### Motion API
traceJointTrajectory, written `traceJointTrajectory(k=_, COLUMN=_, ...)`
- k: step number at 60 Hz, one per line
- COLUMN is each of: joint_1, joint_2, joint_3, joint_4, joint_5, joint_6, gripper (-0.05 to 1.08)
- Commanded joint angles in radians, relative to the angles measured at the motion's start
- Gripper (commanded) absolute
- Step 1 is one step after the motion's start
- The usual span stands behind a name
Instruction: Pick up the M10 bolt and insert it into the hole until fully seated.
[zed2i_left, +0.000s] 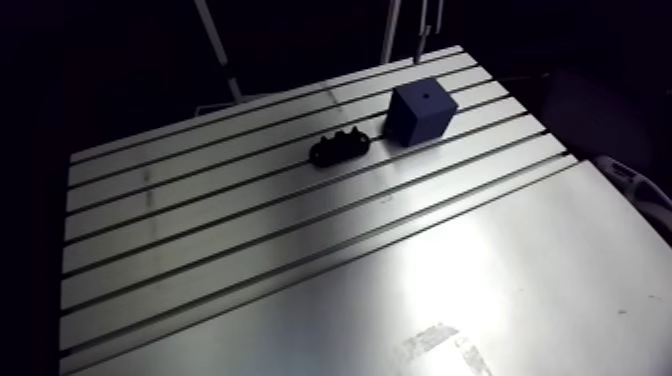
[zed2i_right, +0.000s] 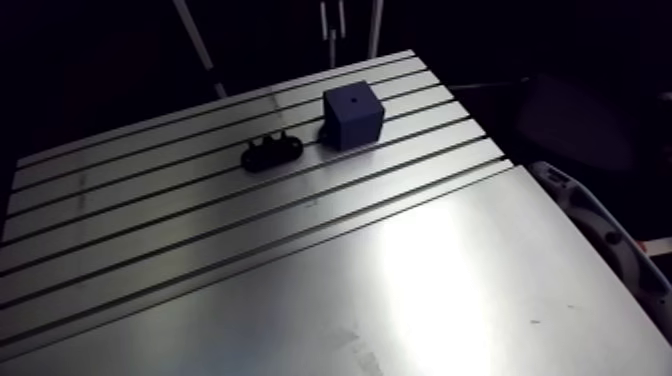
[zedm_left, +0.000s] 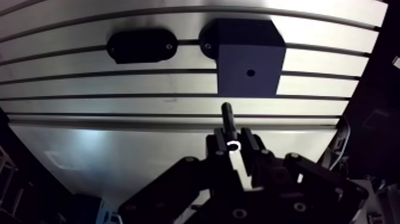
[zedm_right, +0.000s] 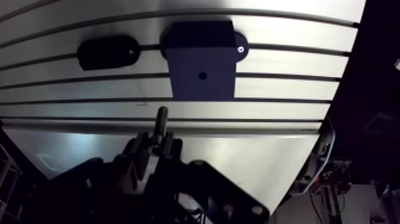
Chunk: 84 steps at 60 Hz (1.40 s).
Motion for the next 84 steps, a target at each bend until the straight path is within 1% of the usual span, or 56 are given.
traceJointTrajectory(k=1, joint_1=-0.002, joint_2=0.030, joint_3=-0.012, joint_4=0.011, joint_5=-0.002, joint_6=-0.002, gripper=1.08)
traceJointTrajectory(k=8, joint_1=-0.003, joint_2=0.044, joint_3=-0.031, joint_4=0.032, joint_5=-0.002, joint_6=-0.016, gripper=1.08)
traceJointTrajectory(k=21, joint_1=-0.007, joint_2=0.048, joint_3=-0.029, joint_4=0.036, joint_5=-0.020, joint_6=-0.011, gripper=1.08)
traceJointTrajectory(k=28, joint_1=-0.009, joint_2=0.051, joint_3=-0.029, joint_4=0.031, joint_5=-0.024, joint_6=-0.010, gripper=1.08)
traceJointTrajectory(k=29, joint_1=-0.011, joint_2=0.053, joint_3=-0.029, joint_4=0.031, joint_5=-0.027, joint_6=-0.010, gripper=1.08)
traceJointTrajectory(k=39, joint_1=-0.017, joint_2=0.060, joint_3=-0.029, joint_4=0.022, joint_5=-0.031, joint_6=-0.008, gripper=1.08)
traceJointTrajectory(k=40, joint_1=-0.018, joint_2=0.061, joint_3=-0.030, joint_4=0.022, joint_5=-0.033, joint_6=-0.007, gripper=1.08)
traceJointTrajectory(k=48, joint_1=-0.026, joint_2=0.068, joint_3=-0.032, joint_4=0.018, joint_5=-0.034, joint_6=-0.006, gripper=1.08)
traceJointTrajectory(k=60, joint_1=-0.030, joint_2=0.065, joint_3=-0.032, joint_4=-0.016, joint_5=-0.034, joint_6=-0.002, gripper=1.08)
traceJointTrajectory(k=76, joint_1=-0.029, joint_2=0.062, joint_3=-0.010, joint_4=-0.051, joint_5=-0.034, joint_6=0.000, gripper=1.08)
traceJointTrajectory(k=84, joint_1=-0.031, joint_2=0.060, joint_3=-0.007, joint_4=-0.049, joint_5=-0.034, joint_6=0.000, gripper=1.08)
